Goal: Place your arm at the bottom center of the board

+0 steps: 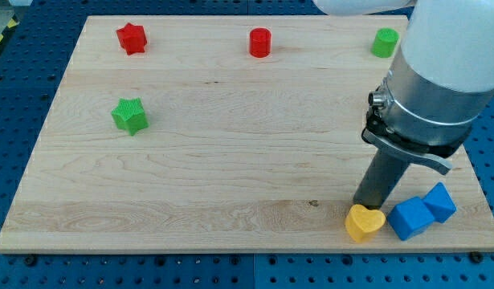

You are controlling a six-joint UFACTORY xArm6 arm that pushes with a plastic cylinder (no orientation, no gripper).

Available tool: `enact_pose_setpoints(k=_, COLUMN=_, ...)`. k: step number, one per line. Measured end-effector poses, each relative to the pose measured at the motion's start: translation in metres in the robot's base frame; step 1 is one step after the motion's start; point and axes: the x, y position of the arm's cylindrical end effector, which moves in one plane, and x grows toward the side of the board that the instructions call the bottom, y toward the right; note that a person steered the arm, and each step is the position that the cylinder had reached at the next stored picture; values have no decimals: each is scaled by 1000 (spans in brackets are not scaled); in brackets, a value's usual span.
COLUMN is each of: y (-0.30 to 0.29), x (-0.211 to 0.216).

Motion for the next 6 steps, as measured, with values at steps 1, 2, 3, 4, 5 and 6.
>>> enact_pose_setpoints(k=1, y=-35, x=-14)
enact_pose_setpoints(k=2, y=-80, x=-9)
enact_pose_setpoints(k=3, y=-83, x=32)
enact_pose_setpoints(k=4, y=-74, x=47)
enact_pose_setpoints(k=5, y=-71, x=47)
enact_pose_setpoints(k=6, y=-63, x=47)
